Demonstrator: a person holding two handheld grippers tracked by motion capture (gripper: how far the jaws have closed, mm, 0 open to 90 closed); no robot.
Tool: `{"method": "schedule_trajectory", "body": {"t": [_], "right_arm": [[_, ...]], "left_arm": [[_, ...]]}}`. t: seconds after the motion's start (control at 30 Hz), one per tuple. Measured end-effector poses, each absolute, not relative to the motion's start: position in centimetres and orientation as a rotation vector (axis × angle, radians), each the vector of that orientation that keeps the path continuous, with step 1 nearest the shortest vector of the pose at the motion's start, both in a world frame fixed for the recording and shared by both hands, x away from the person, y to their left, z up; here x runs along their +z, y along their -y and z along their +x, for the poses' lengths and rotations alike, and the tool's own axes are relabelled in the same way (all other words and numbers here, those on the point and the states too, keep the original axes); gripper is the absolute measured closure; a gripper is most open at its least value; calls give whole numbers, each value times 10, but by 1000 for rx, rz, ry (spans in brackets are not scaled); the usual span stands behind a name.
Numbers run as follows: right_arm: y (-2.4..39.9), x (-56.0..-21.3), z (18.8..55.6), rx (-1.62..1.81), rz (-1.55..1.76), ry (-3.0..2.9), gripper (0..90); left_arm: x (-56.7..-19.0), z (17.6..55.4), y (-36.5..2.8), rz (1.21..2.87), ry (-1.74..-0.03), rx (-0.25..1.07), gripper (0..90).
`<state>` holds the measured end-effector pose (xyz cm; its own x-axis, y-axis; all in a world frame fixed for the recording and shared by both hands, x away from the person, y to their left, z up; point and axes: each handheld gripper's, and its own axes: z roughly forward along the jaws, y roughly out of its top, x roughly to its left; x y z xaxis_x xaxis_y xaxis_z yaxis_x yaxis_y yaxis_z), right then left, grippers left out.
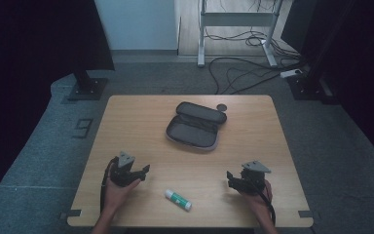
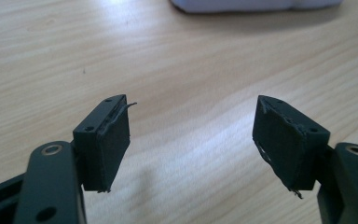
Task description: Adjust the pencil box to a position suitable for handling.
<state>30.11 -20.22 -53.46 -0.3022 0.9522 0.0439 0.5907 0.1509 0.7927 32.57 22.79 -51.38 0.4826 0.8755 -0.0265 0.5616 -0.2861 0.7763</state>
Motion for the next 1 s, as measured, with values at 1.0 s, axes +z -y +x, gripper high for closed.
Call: {"method": "schedule_trajectory", "body": {"t": [1.0], "right_arm": [[169, -486, 334, 1145, 1375, -1961, 226]], "left_arm": [[-477, 371, -186, 1952, -1147, 525, 302]]}}
